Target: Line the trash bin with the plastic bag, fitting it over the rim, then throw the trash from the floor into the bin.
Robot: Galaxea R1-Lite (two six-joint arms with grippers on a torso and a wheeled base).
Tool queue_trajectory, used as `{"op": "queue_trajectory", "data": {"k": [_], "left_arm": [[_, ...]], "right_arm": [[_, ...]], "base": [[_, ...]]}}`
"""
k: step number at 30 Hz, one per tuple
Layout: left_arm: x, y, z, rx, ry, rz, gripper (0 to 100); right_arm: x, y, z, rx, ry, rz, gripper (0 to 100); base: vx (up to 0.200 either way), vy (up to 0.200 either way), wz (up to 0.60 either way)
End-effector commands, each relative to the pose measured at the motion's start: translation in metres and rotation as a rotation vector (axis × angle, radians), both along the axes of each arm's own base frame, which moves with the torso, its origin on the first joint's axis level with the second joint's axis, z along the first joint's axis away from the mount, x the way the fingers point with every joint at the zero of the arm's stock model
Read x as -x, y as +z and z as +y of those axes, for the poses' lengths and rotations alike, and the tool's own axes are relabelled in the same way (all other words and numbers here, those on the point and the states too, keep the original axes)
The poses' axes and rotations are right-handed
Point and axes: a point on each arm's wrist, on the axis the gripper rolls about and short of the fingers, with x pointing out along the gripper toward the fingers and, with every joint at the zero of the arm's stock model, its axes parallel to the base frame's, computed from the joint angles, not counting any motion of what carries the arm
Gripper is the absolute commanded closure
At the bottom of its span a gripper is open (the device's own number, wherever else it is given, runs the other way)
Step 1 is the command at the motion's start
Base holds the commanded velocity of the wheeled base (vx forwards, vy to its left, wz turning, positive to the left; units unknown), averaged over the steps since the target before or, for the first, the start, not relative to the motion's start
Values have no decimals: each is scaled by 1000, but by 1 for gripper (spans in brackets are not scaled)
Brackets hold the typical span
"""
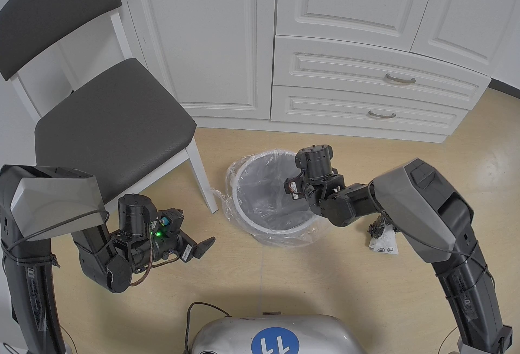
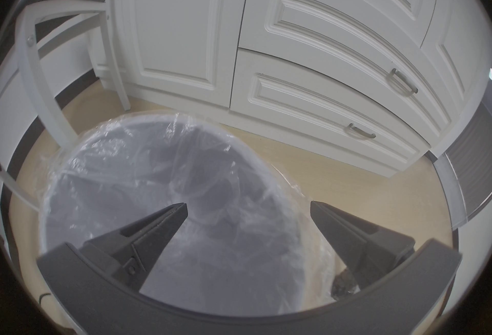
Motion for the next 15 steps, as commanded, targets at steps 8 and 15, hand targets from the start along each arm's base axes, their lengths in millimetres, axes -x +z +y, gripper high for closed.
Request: {"op": "queue_trajectory", "data": {"k": [8, 15], "left_arm": [[-1, -4, 0, -3, 0, 8, 0], [-1, -4, -1, -3, -2, 10, 0]], "right_arm": [[-27, -74, 7, -84, -9, -65, 0], [-33, -62, -1, -119, -36, -139, 0]], "base": [[0, 0, 0], [0, 0, 0]]}}
